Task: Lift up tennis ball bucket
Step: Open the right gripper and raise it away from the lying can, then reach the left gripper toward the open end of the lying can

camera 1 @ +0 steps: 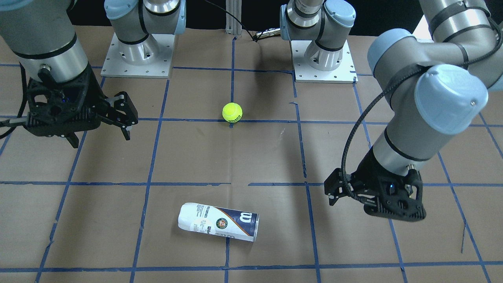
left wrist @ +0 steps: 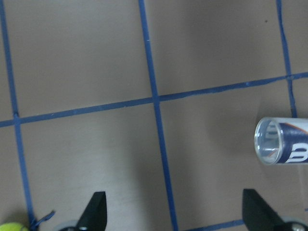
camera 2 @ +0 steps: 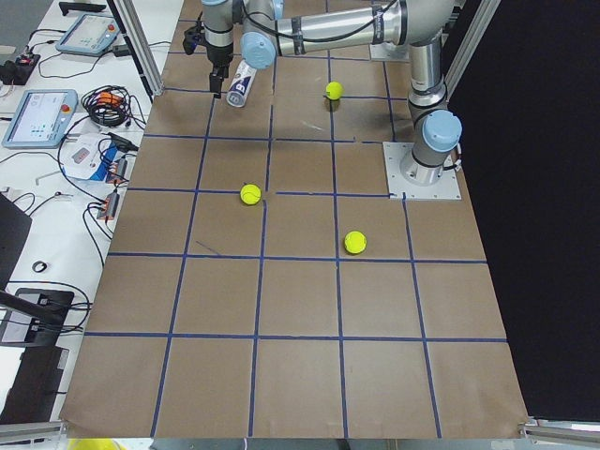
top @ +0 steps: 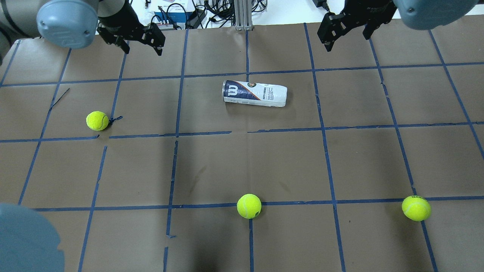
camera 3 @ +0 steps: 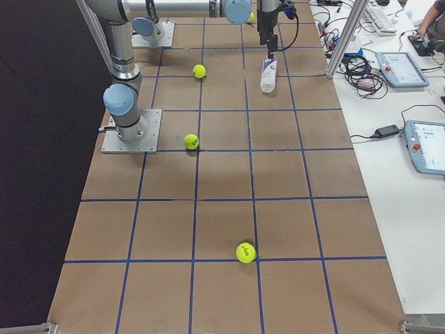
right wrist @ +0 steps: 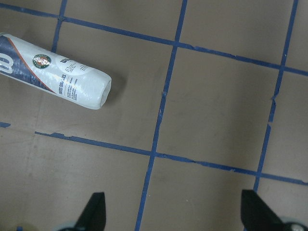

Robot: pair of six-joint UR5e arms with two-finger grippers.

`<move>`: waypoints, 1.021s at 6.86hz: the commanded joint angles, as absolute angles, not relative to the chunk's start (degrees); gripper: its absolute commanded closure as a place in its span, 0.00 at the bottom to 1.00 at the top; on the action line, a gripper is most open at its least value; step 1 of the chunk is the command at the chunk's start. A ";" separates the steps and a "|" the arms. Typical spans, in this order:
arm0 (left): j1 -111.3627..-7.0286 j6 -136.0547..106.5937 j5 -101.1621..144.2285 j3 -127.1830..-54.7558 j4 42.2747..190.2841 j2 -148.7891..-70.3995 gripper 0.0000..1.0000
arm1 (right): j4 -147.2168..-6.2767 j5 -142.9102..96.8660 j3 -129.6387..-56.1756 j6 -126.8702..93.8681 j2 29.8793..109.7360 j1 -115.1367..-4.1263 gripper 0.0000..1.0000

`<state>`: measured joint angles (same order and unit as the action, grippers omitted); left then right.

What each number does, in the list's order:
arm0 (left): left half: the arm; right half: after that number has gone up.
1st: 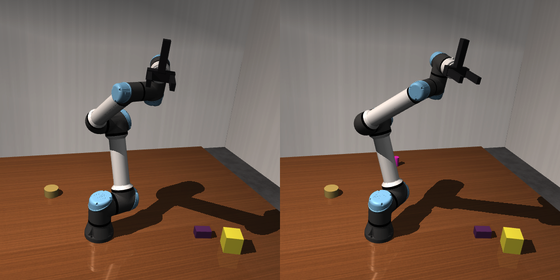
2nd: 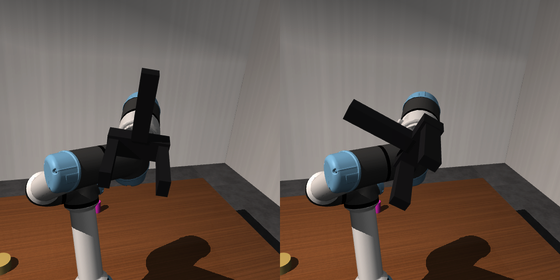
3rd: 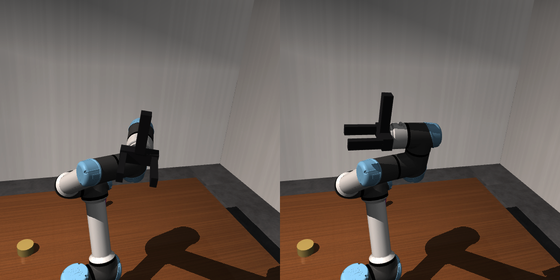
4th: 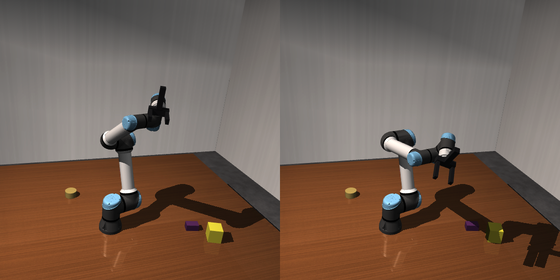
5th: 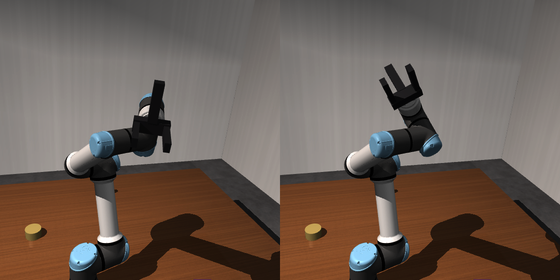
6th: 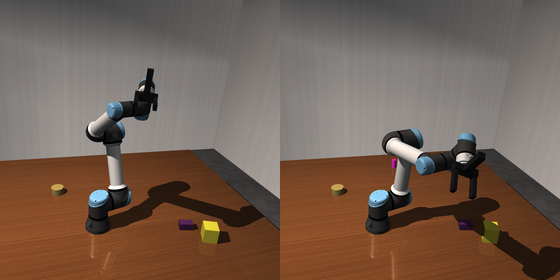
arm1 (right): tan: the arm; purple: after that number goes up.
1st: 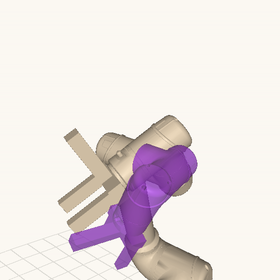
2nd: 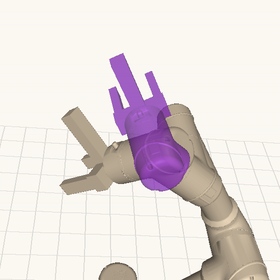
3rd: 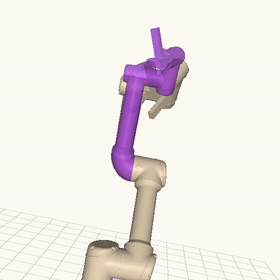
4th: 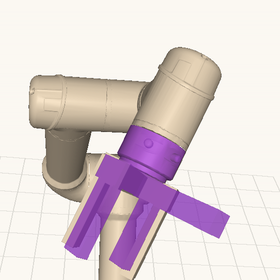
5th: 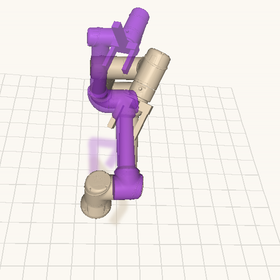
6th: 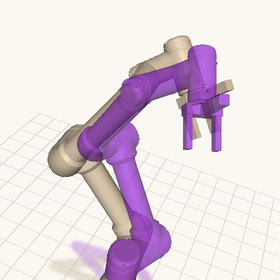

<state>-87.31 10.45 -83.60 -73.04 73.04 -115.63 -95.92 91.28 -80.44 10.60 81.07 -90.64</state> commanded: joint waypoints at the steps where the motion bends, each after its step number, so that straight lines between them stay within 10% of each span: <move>1: -87.01 10.20 -68.47 -70.22 72.51 -120.57 0.00 | -95.27 90.62 -82.52 5.11 81.39 -90.70 0.00; 7: -84.81 3.52 -36.39 -81.53 56.55 -131.91 0.00 | -95.45 90.88 -82.88 5.71 81.12 -90.09 0.00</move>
<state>-84.84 4.18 -37.22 -78.68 60.90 -130.46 -95.42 91.09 -82.78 5.52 81.22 -90.26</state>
